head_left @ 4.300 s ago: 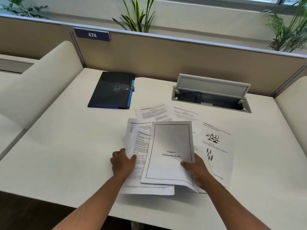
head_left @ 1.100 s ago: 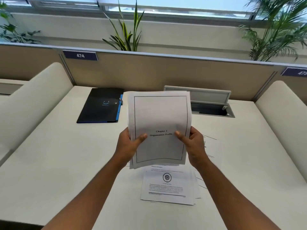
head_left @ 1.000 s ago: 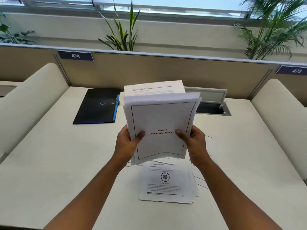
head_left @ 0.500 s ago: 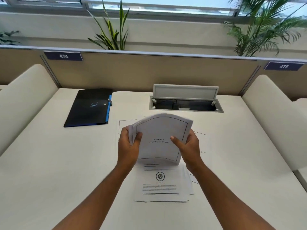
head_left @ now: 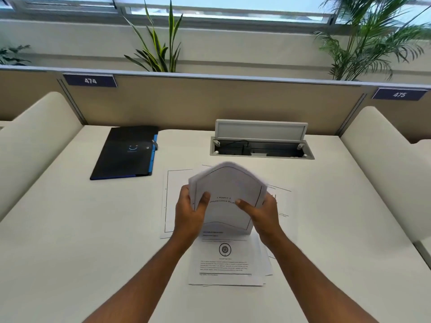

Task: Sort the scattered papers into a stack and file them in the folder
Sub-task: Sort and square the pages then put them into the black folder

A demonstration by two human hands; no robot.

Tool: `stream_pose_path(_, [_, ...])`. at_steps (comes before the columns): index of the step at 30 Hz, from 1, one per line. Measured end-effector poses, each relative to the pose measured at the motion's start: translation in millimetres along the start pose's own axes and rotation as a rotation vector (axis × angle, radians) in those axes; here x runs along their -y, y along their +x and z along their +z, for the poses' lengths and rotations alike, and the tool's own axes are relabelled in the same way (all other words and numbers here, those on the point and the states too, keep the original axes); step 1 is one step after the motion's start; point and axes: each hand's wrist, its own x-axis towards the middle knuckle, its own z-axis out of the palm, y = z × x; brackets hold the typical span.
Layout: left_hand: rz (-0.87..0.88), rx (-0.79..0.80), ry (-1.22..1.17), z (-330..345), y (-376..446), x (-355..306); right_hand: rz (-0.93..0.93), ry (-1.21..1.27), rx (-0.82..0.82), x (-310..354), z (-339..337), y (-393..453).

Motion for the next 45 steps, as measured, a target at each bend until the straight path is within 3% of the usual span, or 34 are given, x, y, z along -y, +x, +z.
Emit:
stream_pose_path(4, [-0.016, -0.015, -0.016, -1.0, 5.7, 2.0, 0.022, 0.043, -0.066, 0.5, -0.4, 0.9])
stream_pose_path(7, [-0.014, 0.069, 0.010, 1.3, 3.3, 3.8, 0.034, 0.044, 0.001, 0.0, -1.4, -2.1])
stream_pose_path(17, [0.011, 0.095, -0.085, 2.3, -0.1, -4.4, 0.022, 0.091, -0.024, 9.7, -12.2, 1.7])
stream_pose_path(21, [0.016, 0.141, 0.002, 10.1, -0.6, -0.7, 0.073, 0.018, -0.015, 2.5, -5.9, 0.5])
stream_pose_path(26, [-0.009, 0.069, -0.058, 11.6, 3.6, -1.6, 0.042, 0.013, -0.117, 2.6, -7.5, 4.7])
stream_pose_path(30, [-0.020, 0.125, 0.001, 15.9, -4.7, 8.8, 0.113, -0.032, -0.066, -5.0, -5.2, -0.4])
stream_pose_path(34, [-0.014, 0.069, 0.025, 15.5, 0.1, 11.4, 0.114, -0.023, -0.175, 0.0, -8.8, 8.7])
stream_pose_path(37, [0.002, 0.051, 0.104, 7.9, 3.6, 13.8, 0.182, 0.138, -0.233, 4.8, -14.3, 14.4])
stream_pose_path(42, [-0.238, -0.123, 0.169, -6.6, 8.3, 35.2, 0.272, 0.483, -0.197, 10.5, -25.1, 13.1])
stream_pose_path(45, [-0.454, -0.094, -0.016, -7.9, 8.5, 38.4, 0.319, 0.617, -0.141, 10.0, -26.5, 11.0])
